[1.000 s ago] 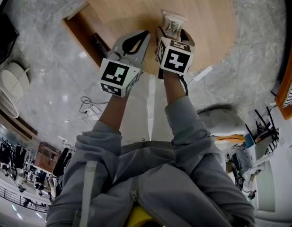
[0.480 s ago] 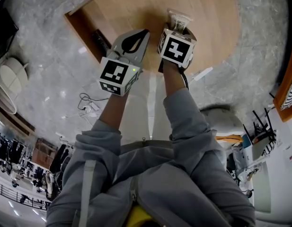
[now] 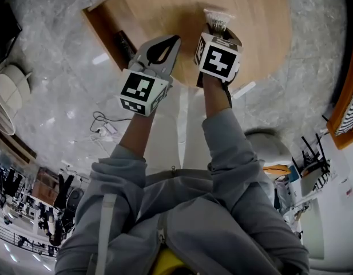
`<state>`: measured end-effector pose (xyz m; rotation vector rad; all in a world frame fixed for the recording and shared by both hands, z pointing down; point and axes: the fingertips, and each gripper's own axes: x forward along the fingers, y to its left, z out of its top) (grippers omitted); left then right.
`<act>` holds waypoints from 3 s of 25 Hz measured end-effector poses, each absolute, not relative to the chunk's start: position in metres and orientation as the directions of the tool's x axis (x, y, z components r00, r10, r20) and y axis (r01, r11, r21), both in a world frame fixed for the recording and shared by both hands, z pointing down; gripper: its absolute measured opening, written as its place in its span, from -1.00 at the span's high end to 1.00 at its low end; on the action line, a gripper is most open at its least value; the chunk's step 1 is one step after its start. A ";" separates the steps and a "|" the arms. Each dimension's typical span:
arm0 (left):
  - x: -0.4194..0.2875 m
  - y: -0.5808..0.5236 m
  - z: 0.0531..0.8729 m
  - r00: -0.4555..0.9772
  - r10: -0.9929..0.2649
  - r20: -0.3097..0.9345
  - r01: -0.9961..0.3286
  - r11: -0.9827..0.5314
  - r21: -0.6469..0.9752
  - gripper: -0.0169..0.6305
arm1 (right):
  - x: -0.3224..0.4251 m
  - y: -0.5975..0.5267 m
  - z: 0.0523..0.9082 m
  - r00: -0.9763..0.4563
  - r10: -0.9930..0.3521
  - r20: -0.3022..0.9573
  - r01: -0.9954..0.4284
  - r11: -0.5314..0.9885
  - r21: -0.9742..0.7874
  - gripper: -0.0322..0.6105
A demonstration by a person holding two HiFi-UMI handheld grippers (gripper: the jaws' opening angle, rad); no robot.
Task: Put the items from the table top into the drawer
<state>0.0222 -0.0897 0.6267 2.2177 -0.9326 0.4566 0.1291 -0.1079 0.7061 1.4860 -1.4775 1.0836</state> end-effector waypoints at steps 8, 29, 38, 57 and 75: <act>-0.010 -0.069 0.611 0.645 -0.554 0.526 -0.764 -0.472 0.440 0.94 | 0.079 -0.100 0.653 -0.081 -0.448 0.890 -0.986 0.169 -0.005 0.32; -0.165 0.033 0.653 0.456 -0.667 0.589 -0.875 -0.216 0.433 0.93 | -0.100 0.021 0.688 -0.244 -0.310 0.919 -0.849 0.527 -0.047 0.32; -0.191 0.052 0.676 0.438 -0.662 0.608 -0.877 -0.165 0.451 0.93 | -0.122 0.038 0.747 -0.223 -0.214 0.951 -0.876 0.472 -0.099 0.32; -0.205 0.039 0.681 0.429 -0.663 0.614 -0.880 -0.155 0.448 0.93 | -0.125 0.011 0.812 -0.155 -0.140 0.978 -0.904 0.419 -0.083 0.31; -0.188 0.042 0.633 0.409 -0.680 0.609 -0.893 -0.158 0.422 0.93 | -0.121 0.062 0.740 -0.265 -0.074 0.961 -0.893 0.394 -0.216 -0.18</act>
